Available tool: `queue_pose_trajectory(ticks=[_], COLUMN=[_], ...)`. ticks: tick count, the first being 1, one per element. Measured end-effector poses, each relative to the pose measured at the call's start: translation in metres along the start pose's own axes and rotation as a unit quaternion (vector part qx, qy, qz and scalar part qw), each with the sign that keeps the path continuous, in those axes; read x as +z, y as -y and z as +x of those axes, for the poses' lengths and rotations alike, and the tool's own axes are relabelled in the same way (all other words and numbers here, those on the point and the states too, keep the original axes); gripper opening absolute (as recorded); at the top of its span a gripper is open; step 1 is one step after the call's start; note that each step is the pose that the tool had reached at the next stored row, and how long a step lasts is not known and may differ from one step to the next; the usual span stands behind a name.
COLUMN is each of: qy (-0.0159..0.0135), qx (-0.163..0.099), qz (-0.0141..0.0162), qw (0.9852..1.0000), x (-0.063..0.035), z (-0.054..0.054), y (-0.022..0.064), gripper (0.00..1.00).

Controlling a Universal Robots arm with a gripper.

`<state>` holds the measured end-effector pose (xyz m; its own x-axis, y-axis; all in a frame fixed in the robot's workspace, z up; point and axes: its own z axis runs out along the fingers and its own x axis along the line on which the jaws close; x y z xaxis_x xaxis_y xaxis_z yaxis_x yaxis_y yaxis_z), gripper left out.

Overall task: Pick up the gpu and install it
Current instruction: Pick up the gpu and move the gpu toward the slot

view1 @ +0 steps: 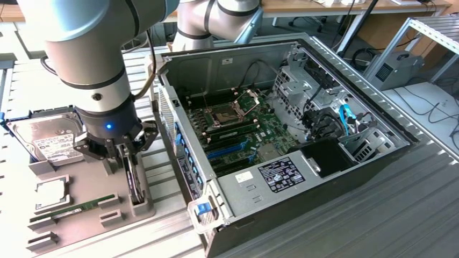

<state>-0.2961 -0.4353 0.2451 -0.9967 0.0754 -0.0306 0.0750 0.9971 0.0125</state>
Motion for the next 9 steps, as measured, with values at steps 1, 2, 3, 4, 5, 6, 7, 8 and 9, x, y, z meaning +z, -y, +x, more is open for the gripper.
queue_pose_trajectory(ticks=[1,2,3,4,5,6,7,8,9], qy=[0.0,0.0,0.0,-0.0001,0.0,0.0,-0.0001,0.0,0.0], qx=[0.0,0.0,0.0,0.0,0.0,0.0,0.0,0.0,0.0], qz=[0.0005,0.0008,0.0008,-0.0001,-0.0002,-0.0002,-0.0002,-0.0002,-0.0002], qw=[1.0,1.0,1.0,1.0,1.0,1.0,1.0,1.0,1.0], x=[0.0,0.0,0.0,-0.0001,0.0,0.0001,0.0,0.0,0.0], z=[0.0,-0.0001,-0.0001,0.0,-0.0001,0.0,0.0,0.0,0.0001], y=[0.0004,0.0008,0.0008,0.0008,0.0002,-0.0001,-0.0005,-0.001,-0.0014], gripper=[0.33,0.33,0.33,0.33,0.33,0.33,0.32,0.27,0.27])
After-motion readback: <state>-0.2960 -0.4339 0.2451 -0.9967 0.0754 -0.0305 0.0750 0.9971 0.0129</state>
